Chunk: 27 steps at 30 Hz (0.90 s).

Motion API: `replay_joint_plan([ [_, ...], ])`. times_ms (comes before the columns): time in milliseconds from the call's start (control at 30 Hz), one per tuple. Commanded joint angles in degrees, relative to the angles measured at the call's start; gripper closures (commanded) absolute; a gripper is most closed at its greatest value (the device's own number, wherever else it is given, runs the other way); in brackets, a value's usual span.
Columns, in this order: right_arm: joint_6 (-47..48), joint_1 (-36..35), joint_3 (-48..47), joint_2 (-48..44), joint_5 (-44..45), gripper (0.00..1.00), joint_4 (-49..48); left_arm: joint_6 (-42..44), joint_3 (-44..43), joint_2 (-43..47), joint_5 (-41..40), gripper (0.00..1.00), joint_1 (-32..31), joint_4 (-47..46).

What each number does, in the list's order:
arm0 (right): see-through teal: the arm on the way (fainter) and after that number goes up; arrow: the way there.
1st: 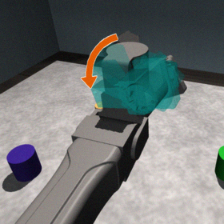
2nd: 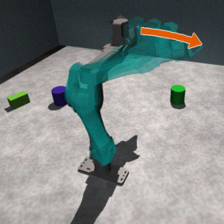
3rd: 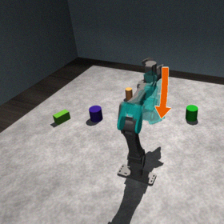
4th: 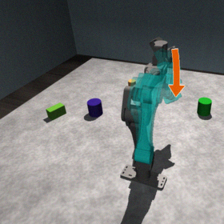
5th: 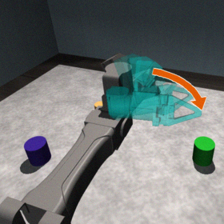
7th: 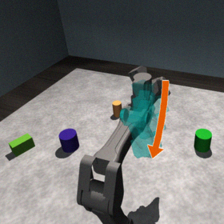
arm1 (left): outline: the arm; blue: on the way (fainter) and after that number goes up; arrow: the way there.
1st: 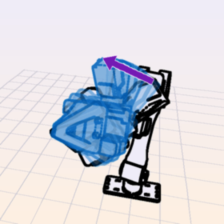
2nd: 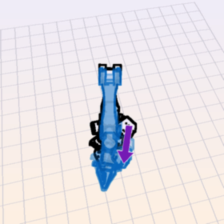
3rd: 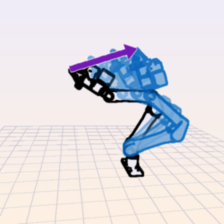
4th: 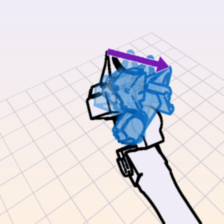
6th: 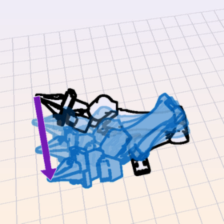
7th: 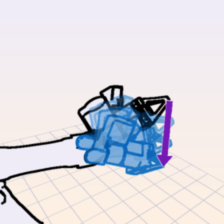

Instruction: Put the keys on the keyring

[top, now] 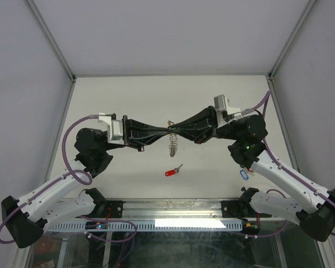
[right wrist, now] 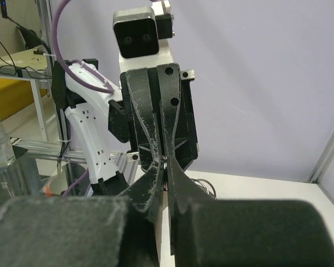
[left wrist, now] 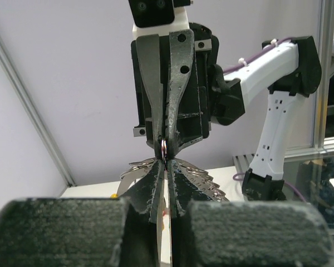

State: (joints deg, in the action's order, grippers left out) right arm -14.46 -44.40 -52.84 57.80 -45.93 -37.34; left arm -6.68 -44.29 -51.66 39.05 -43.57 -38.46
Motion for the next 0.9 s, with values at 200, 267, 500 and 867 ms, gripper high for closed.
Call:
replay_joint_plan([
  [200, 11.4, -0.6, -3.2, -6.5, 0.6, 0.59, 14.8, 13.2, -4.2, 3.1, -1.9, 1.00, -0.5, 13.6],
  [267, 14.2, -0.6, -3.8, -7.9, 1.6, 0.57, 18.6, 14.4, -4.4, 3.4, -2.0, 1.00, -0.5, 15.8],
  [500, 27.0, -0.7, -8.0, -9.8, 7.3, 0.56, 37.6, 24.6, -9.5, 3.0, -1.3, 1.00, -0.5, 31.4],
  [867, 30.2, -0.6, -15.1, -5.4, 16.2, 0.57, 56.9, 37.7, -17.4, -0.3, -3.6, 1.00, -0.5, 52.7],
])
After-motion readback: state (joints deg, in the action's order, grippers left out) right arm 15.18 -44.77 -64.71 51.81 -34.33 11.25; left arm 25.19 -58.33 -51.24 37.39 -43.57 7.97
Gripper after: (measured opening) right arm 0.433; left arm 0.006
